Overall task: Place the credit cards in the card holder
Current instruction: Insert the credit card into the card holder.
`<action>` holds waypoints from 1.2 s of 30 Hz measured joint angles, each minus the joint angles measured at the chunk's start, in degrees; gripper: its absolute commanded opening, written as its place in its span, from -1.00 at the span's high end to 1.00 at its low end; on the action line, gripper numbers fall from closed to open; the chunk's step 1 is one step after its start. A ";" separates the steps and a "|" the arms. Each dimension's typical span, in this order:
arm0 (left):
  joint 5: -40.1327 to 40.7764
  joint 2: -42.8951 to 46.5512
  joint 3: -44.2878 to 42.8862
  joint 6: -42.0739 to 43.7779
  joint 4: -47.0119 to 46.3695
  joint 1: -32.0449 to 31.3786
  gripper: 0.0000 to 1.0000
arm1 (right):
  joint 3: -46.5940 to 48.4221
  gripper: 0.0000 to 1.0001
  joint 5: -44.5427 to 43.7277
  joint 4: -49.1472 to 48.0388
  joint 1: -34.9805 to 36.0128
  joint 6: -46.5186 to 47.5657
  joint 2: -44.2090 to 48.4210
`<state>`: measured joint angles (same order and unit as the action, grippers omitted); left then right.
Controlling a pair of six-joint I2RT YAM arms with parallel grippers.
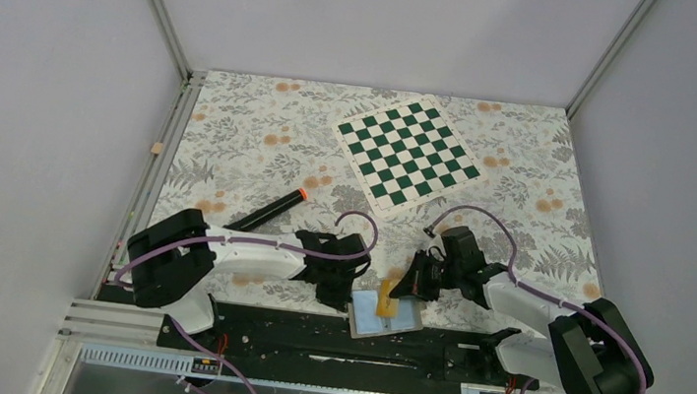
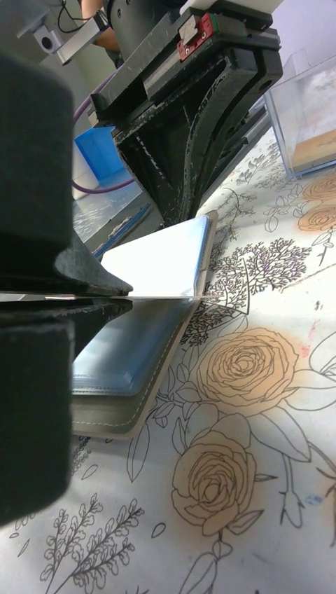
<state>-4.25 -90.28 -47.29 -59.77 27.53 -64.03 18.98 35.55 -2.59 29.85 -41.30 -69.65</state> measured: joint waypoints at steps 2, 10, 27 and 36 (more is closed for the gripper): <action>-0.02 -0.24 -0.28 0.02 0.26 0.00 1.00 | -0.44 1.00 0.11 -0.07 0.00 -0.11 0.04; 0.00 -1.07 -1.38 0.44 1.31 -0.11 1.00 | -1.51 1.00 0.33 0.11 0.00 0.07 0.26; -0.04 -1.84 -2.27 1.09 1.90 -0.28 1.00 | -1.66 1.00 2.10 -0.24 0.00 0.96 -0.72; -0.02 -2.10 -2.60 1.31 2.25 -0.33 1.00 | -1.62 1.00 3.87 -5.88 0.00 -1.73 -5.29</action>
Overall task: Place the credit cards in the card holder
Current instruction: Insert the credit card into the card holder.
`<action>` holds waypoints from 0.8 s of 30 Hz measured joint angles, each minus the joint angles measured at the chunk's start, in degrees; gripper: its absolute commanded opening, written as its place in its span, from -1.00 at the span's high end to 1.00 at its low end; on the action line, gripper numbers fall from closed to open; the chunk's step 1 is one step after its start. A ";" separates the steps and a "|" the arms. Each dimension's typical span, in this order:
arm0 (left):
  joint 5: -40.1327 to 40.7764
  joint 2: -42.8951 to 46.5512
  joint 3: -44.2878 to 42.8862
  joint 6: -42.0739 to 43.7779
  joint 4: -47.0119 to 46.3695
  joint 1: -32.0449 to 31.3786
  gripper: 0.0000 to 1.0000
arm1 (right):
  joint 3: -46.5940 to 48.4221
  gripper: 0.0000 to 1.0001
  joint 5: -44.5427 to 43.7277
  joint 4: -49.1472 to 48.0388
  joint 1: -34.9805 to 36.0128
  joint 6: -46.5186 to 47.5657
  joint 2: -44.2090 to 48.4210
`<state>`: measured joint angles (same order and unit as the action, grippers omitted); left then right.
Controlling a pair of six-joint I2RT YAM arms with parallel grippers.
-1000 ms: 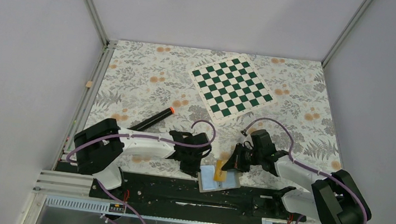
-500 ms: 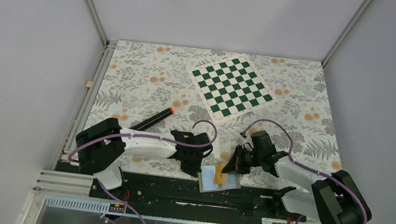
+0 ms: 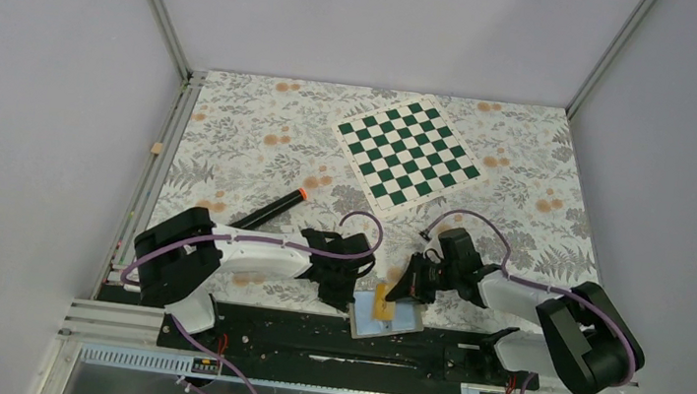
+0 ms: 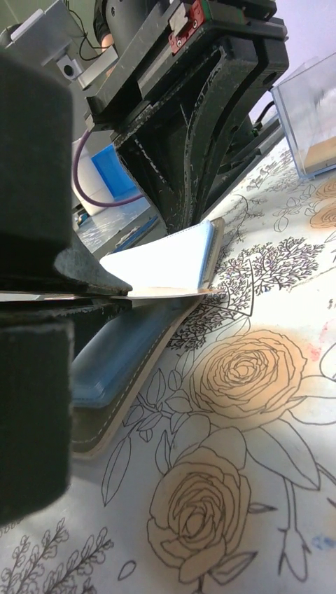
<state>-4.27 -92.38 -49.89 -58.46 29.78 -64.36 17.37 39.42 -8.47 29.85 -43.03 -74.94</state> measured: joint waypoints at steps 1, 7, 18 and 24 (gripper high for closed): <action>0.00 0.00 -0.02 0.02 0.02 0.00 1.00 | -0.07 1.00 0.31 -0.39 0.00 -0.31 -0.07; -0.02 -0.39 -0.52 0.15 0.31 -0.11 1.00 | -1.51 1.00 0.55 0.98 0.00 -0.66 3.02; 0.02 -0.90 -1.07 0.28 0.57 -0.37 1.00 | -2.82 1.00 1.86 5.73 0.00 -0.24 4.94; 0.13 -1.88 -2.40 0.83 2.03 -0.50 1.00 | -2.38 1.00 5.03 2.16 -0.31 -0.37 -1.03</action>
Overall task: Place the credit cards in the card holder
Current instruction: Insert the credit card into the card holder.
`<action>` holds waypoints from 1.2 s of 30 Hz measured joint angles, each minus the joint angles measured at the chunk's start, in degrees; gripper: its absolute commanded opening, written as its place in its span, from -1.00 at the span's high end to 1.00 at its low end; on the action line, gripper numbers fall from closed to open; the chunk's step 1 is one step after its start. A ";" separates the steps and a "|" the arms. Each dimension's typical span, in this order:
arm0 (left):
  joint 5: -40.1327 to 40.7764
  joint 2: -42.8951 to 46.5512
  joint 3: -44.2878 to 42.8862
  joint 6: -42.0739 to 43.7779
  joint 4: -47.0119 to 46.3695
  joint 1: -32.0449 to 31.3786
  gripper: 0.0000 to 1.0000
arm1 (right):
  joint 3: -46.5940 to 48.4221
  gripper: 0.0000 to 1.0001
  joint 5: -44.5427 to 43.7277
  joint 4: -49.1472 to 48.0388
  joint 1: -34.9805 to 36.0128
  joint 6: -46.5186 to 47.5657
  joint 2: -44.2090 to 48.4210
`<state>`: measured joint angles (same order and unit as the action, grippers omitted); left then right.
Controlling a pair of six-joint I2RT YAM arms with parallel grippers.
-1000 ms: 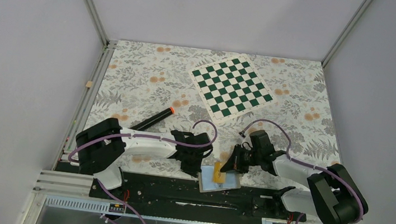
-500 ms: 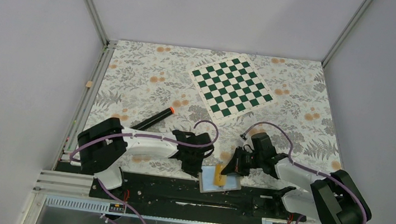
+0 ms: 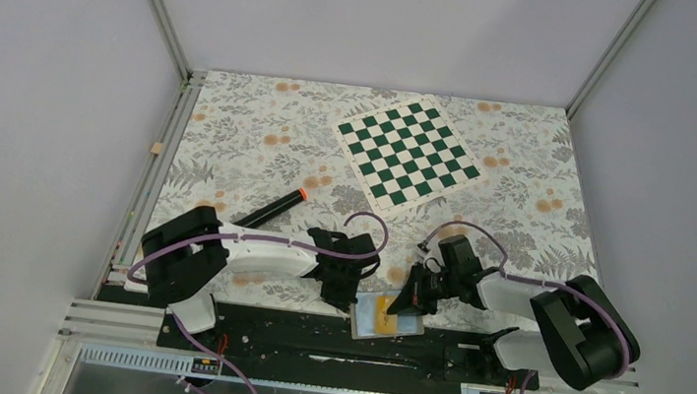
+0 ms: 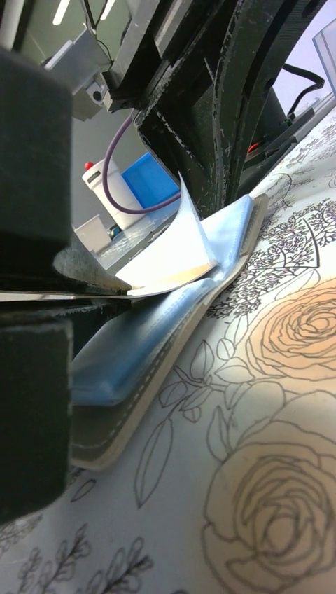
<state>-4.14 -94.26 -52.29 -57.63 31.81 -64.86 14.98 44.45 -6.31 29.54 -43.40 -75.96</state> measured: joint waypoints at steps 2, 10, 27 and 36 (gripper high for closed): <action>0.11 -0.24 -0.31 0.22 0.37 -0.07 1.00 | 0.57 1.00 1.14 -0.74 -0.09 0.04 -1.97; 0.44 -0.66 -1.05 0.44 1.29 -0.24 1.00 | 2.05 0.85 3.80 -1.62 -0.07 0.57 -4.72; 0.48 -1.42 -2.08 1.16 2.45 -0.33 1.00 | 14.03 -0.11 -8.70 18.86 9.57 6.67 -4.39; 0.52 -1.84 -2.67 1.64 3.08 -0.39 1.00 | 19.32 -0.33 -15.76 27.12 12.63 8.07 -4.55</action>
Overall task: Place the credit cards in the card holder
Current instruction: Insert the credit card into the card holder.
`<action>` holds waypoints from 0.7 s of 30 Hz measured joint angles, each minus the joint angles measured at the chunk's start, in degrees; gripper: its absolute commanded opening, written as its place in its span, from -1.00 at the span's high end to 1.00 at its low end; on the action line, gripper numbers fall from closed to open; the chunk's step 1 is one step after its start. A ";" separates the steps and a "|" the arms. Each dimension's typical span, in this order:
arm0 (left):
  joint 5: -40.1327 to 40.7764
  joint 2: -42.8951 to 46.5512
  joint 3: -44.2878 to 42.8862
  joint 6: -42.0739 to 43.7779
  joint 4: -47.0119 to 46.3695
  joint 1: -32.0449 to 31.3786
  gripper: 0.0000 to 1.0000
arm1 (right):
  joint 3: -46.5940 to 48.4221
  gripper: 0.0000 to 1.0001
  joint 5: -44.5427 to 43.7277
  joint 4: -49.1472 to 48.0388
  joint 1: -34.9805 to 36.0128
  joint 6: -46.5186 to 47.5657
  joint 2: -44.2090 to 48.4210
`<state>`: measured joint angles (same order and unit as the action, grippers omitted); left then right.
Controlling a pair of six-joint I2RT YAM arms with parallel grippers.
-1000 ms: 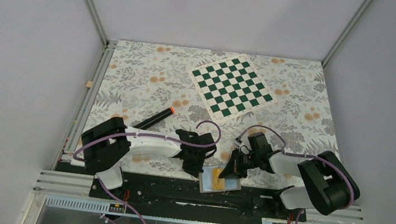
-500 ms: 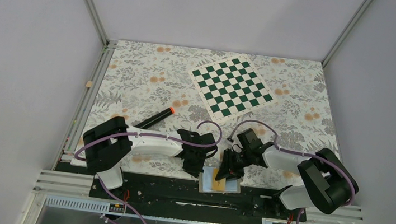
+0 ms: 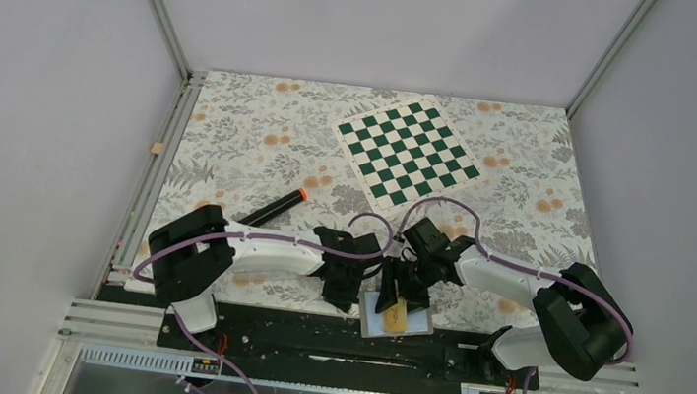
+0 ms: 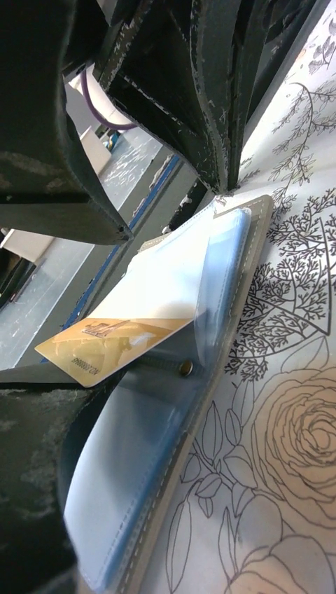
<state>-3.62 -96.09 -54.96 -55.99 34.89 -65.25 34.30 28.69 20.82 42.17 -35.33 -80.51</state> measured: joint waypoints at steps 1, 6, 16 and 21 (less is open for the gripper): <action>0.00 -0.11 -0.22 0.09 0.22 0.00 1.00 | 0.50 -0.35 -0.76 0.79 0.31 0.13 -0.11; 0.15 -0.94 -1.42 0.48 1.05 -0.11 1.00 | 2.03 -0.45 -3.34 3.61 1.11 0.76 -0.09; 0.59 -1.27 -2.47 0.72 0.28 -0.20 1.00 | 2.23 -0.66 -7.10 7.17 1.29 1.22 3.50; -0.68 -1.27 -2.47 0.72 -2.34 0.00 1.00 | 2.23 -0.69 -8.07 7.43 1.29 1.14 6.05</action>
<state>-4.29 -97.36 -57.43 -55.27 32.56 -65.25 36.53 20.62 28.25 43.46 -34.20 -74.46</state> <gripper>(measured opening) 0.006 0.838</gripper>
